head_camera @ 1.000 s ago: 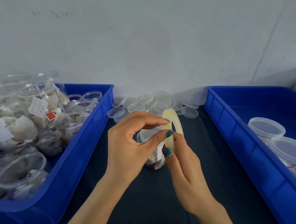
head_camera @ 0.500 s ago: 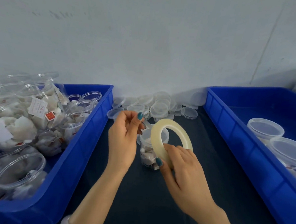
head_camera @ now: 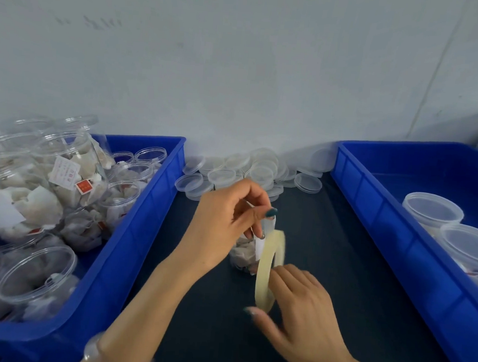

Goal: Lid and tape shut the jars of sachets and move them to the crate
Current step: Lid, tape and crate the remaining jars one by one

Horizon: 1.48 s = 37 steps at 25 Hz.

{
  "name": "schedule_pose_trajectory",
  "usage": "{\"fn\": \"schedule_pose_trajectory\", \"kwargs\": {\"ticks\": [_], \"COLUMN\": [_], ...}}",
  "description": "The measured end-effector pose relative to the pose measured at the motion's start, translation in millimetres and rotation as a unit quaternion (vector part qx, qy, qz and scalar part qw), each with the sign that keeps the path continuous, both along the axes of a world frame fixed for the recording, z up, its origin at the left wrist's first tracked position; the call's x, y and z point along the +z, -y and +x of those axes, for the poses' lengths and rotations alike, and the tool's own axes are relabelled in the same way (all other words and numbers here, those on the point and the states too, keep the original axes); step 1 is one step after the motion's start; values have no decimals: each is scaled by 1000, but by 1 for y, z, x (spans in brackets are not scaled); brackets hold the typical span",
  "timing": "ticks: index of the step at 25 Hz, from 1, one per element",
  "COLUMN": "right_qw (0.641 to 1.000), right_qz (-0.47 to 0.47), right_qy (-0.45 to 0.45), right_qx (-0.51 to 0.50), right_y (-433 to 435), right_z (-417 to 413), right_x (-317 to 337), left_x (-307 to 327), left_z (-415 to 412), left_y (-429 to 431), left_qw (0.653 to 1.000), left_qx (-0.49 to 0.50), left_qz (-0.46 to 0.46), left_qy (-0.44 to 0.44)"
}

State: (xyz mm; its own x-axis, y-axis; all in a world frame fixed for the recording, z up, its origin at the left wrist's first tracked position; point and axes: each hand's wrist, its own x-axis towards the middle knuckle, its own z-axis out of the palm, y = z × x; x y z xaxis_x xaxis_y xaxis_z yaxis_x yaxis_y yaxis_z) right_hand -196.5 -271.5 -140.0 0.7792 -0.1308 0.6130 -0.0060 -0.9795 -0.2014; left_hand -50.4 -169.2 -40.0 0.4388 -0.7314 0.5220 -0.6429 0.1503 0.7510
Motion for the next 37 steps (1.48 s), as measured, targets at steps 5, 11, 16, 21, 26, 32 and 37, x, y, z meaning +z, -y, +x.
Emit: {"fn": "schedule_pose_trajectory", "kwargs": {"ticks": [5,11,16,21,26,32,37], "right_qw": [969,960,828,822,921,991,993], "right_qz": [238,265,516,543,369,105,-27], "right_qy": [58,-73,-127,-98,-110,-48,27], "right_qx": [21,57,176,143,54,-62,-110], "right_y": [22,18,21,25,20,18,25], "right_z": [6,21,11,-2,-11,-11,-7], "right_x": [11,14,15,15,13,7,-4], "left_x": [1,2,-1,-15,-29,-46,-54], "left_z": [10,17,25,24,10,8,-2], "left_y": [-9,-19,-33,-51,-48,-35,-29], "left_qw": [991,989,984,978,989,977,974], "left_qx": [-86,-100,-115,-123,-33,79,120], "left_qz": [91,101,90,122,132,198,173], "left_qy": [-38,-49,-103,-118,-60,29,84]}}
